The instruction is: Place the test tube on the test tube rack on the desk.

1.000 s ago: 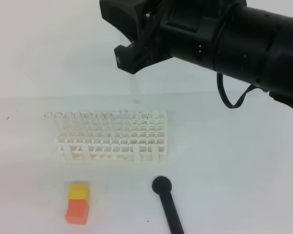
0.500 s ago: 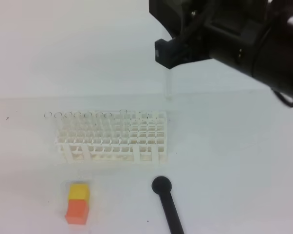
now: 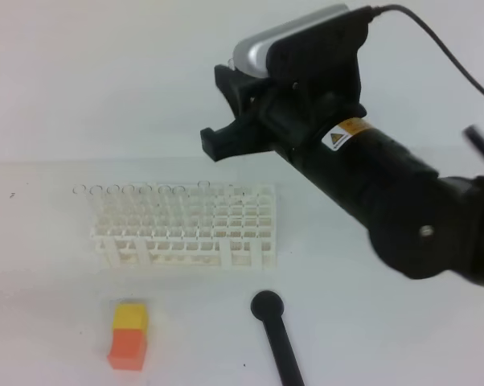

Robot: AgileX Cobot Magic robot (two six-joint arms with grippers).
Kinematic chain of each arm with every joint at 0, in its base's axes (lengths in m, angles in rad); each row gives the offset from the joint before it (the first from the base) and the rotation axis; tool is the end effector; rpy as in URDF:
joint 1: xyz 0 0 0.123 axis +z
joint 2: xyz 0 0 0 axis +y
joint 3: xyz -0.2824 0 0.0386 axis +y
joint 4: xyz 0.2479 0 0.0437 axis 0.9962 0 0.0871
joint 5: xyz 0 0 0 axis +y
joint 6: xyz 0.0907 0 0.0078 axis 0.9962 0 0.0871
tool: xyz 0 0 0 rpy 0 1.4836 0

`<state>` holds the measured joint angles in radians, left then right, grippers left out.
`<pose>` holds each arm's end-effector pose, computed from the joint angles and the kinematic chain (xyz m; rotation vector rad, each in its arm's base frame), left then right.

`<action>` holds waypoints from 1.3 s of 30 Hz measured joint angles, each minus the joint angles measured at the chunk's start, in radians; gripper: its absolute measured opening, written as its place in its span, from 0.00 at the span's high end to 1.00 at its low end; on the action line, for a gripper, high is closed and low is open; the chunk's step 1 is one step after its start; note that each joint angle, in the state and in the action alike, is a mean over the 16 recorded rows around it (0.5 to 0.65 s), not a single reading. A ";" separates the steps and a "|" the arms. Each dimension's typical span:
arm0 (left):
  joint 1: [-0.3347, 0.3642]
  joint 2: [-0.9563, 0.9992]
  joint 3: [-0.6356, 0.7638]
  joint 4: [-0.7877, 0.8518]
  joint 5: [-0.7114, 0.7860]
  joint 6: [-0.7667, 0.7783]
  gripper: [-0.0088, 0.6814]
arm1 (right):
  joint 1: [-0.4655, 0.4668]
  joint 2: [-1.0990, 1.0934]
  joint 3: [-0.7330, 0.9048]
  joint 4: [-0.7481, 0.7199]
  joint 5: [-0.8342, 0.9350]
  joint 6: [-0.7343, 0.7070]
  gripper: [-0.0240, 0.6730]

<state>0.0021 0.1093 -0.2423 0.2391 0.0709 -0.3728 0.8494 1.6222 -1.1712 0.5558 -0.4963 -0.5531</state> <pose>0.0534 0.0017 0.2820 -0.1106 1.4159 -0.0973 0.2702 0.2726 0.3401 -0.4724 1.4469 0.4479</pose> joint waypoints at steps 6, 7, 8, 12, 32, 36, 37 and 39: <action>0.026 -0.015 0.025 0.000 0.000 0.003 0.99 | 0.000 0.143 0.002 -0.028 -0.215 0.039 0.79; 0.031 -0.019 0.034 -0.001 -0.001 0.002 0.99 | 0.000 0.165 0.002 -0.034 -0.244 0.047 0.79; 0.036 -0.024 0.045 -0.003 -0.002 0.001 0.99 | 0.000 0.186 0.002 -0.041 -0.271 0.054 0.79; 0.055 -0.049 0.103 -0.021 -0.024 -0.006 0.99 | 0.000 0.262 0.002 -0.064 -0.350 0.087 0.79; 0.069 -0.113 0.245 -0.079 0.088 -0.014 0.99 | 0.017 0.398 -0.050 -0.131 -0.415 0.191 0.79; 0.069 -0.113 0.245 -0.116 0.156 0.027 0.99 | 0.021 0.400 -0.060 -0.140 -0.406 0.198 0.79; 0.069 -0.113 0.245 -0.132 0.171 0.047 0.99 | 0.022 0.401 -0.061 -0.142 -0.404 0.199 0.79; 0.069 -0.113 0.245 -0.172 0.198 0.098 0.99 | 0.023 0.404 -0.063 -0.144 -0.400 0.201 0.79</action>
<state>0.0706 -0.0039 0.0027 0.0670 0.2687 -0.2744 0.8724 2.0262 -1.2344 0.4115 -0.8963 -0.3522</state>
